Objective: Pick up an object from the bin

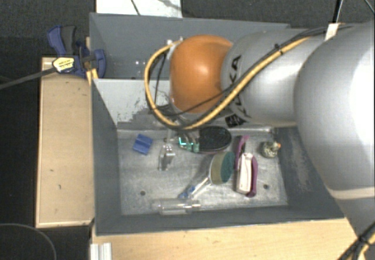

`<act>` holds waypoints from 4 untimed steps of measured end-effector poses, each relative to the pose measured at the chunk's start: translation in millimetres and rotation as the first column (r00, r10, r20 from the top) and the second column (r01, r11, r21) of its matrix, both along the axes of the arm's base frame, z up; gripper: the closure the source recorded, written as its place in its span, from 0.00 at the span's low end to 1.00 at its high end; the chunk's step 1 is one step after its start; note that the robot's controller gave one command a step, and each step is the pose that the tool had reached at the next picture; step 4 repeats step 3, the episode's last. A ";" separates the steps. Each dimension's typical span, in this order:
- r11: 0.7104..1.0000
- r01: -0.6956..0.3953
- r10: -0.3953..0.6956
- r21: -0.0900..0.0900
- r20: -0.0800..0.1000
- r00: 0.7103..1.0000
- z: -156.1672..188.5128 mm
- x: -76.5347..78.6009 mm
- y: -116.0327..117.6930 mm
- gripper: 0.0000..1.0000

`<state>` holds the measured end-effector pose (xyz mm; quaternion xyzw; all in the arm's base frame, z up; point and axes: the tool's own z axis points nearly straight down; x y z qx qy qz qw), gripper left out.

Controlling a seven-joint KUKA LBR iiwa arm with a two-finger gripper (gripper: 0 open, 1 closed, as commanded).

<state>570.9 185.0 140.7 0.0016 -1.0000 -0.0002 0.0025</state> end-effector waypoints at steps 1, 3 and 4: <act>0.988 -0.157 0.157 0.001 0.006 0.988 -63.7 20.7 34.6 0.00; 0.987 -0.163 0.163 0.002 0.017 0.986 78.4 17.0 45.3 1.00; 0.987 -0.163 0.163 0.002 0.017 0.986 78.4 17.0 45.3 1.00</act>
Offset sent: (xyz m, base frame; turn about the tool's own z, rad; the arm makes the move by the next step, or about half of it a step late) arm 0.0210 0.0342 -0.0625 -0.1580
